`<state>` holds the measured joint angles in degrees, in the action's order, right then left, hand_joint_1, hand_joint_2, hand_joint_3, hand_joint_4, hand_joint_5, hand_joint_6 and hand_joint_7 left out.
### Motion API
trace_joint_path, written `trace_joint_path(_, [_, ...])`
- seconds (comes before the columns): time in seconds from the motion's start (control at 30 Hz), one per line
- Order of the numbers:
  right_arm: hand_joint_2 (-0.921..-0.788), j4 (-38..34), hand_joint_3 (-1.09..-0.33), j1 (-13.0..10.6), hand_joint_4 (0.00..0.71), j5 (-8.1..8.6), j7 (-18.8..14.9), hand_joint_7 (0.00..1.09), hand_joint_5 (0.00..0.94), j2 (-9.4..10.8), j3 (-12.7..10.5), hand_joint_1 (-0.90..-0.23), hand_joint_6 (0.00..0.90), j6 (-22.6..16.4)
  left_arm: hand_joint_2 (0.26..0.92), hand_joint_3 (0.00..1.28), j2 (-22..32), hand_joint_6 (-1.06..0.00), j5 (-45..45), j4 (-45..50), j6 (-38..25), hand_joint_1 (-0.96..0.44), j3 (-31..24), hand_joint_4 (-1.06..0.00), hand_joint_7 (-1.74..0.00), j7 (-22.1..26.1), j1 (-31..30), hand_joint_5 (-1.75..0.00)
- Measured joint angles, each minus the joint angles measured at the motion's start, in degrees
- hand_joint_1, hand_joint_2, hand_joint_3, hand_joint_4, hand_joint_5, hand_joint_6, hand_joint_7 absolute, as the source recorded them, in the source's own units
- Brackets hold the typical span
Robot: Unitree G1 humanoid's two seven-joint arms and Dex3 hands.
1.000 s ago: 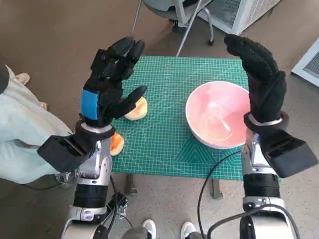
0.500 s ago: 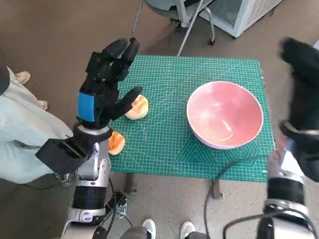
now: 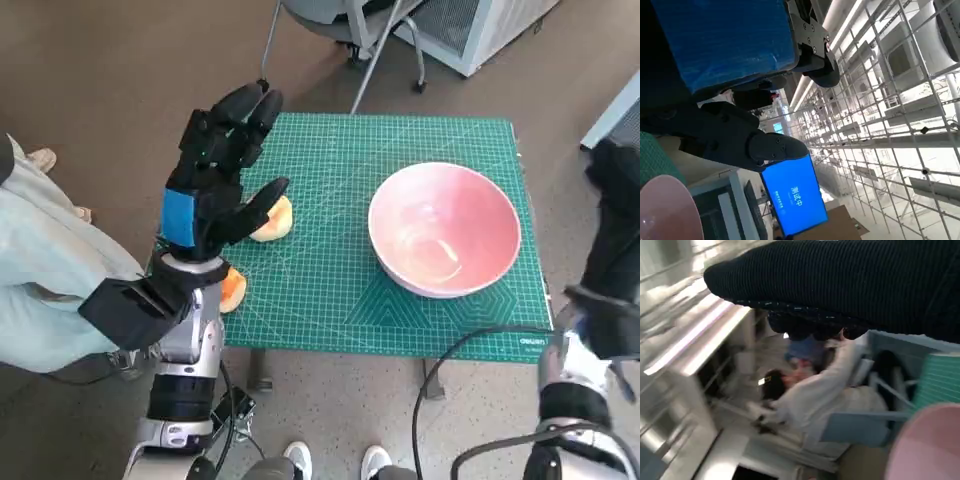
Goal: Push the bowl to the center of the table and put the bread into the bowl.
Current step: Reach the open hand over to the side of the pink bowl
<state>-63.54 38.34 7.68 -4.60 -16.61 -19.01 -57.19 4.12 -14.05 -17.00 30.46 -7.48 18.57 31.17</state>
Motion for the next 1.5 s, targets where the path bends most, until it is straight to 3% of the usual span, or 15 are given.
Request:
trace_joint_path(0.33, [-0.921,-4.4,-0.832,0.9,0.304,-0.15,1.1,0.68,0.012,4.6,1.0,-0.454,0.019,5.8,0.921,0.24,0.7,-0.29,0.0,-0.1,-0.1,-0.34,-0.2,-0.42,-0.49,0.6,0.0,0.00])
trace_joint_path(0.63, [-0.921,-8.1,-0.847,5.3,0.317,-0.08,2.9,0.69,0.014,6.0,1.0,-0.440,0.040,12.6,0.921,0.23,2.4,-0.31,0.0,-0.2,0.0,-0.36,-0.7,-0.41,-0.41,1.0,0.0,0.00])
trace_joint_path(0.93, [-0.921,-10.0,-0.838,10.0,0.307,1.86,2.7,0.68,0.006,8.2,-1.7,-0.465,0.051,19.4,0.921,0.24,3.3,-0.35,0.3,-0.1,0.5,-0.37,-1.0,-0.40,-0.34,0.9,-0.9,0.00])
trace_joint_path(1.27, [-0.921,-11.1,-0.768,14.1,0.281,5.41,1.5,0.68,0.000,11.0,-5.5,-0.497,0.059,24.7,0.921,0.25,4.6,-0.36,0.8,0.7,0.7,-0.39,-1.2,-0.40,-0.32,0.1,-2.1,0.00])
trace_joint_path(1.5, [-0.921,-11.2,-0.759,16.4,0.271,5.57,1.6,0.72,0.003,12.5,-5.9,-0.506,0.057,26.2,0.921,0.25,5.2,-0.37,0.8,1.8,0.7,-0.39,-1.5,-0.40,-0.30,-0.3,-3.4,0.00])
